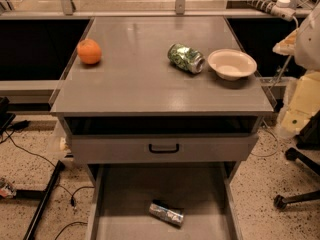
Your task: Pick redbull can from middle drawer and place on counter
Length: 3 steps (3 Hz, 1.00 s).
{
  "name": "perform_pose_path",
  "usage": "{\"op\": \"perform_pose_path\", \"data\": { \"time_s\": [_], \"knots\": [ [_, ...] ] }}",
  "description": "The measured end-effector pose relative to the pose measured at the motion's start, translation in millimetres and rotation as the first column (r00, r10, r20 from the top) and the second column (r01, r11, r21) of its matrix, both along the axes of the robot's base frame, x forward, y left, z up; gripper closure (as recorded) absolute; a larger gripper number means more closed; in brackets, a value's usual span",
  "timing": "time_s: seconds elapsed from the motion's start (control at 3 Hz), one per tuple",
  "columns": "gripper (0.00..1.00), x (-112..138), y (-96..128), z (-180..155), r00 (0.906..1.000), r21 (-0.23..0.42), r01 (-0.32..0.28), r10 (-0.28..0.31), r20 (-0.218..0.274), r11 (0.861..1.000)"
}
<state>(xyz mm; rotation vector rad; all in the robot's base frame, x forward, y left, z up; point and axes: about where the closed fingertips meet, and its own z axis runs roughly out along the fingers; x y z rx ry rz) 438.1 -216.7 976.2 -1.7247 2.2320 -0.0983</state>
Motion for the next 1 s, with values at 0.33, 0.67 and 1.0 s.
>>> {"op": "perform_pose_path", "data": {
  "time_s": [0.33,0.67,1.0],
  "knots": [
    [0.0,-0.1,0.0,-0.1,1.0,0.0,0.0,0.0,0.0,1.0],
    [0.0,-4.5,3.2,-7.5,0.9999,0.009,-0.01,0.01,-0.004,1.0],
    [0.0,-27.5,16.8,-32.5,0.9975,0.037,-0.07,0.07,0.006,0.997]
  ]
}}
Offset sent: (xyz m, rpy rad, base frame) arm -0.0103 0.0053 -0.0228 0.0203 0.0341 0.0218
